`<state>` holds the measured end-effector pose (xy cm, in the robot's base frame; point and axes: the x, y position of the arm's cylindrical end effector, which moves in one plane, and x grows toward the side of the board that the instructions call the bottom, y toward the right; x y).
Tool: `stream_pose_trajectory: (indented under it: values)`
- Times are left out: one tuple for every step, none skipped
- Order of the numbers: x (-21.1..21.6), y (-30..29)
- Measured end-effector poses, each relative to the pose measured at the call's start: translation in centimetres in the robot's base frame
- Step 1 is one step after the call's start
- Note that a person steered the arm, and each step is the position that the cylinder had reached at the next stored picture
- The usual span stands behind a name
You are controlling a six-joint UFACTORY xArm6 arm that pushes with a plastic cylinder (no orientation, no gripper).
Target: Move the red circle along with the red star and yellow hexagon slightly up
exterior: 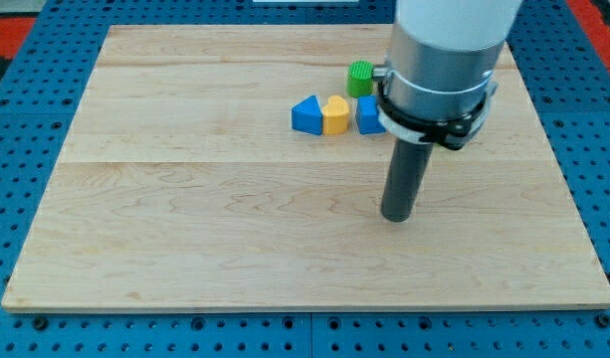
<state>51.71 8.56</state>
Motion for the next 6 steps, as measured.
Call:
stream_pose_trajectory:
  values:
    - [0.3, -1.3]
    - [0.6, -2.9]
    - [0.6, -3.6]
    - [0.6, -4.0]
    - [-2.5, 0.0]
    - [-5.9, 0.2]
